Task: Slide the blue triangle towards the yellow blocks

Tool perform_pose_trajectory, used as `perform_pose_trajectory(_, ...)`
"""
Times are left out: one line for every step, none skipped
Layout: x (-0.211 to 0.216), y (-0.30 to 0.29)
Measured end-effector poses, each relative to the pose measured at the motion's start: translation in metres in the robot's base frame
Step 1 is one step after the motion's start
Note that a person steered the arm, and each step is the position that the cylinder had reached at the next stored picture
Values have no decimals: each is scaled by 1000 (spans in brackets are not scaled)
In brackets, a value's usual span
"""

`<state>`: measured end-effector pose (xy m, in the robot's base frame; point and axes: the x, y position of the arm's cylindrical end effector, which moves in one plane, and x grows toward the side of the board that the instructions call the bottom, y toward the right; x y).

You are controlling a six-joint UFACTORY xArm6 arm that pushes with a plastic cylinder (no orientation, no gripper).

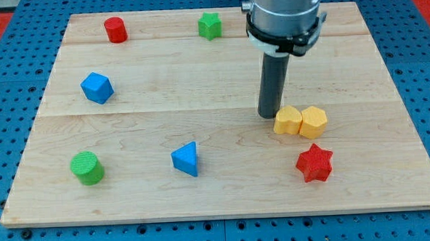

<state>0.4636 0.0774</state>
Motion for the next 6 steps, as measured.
perform_pose_trajectory(-10,-29)
perform_pose_trajectory(-12,-94)
perform_pose_trajectory(50,-122)
perform_pose_trajectory(74,-150)
perform_pose_trajectory(73,-180)
perform_pose_trajectory(126,-169)
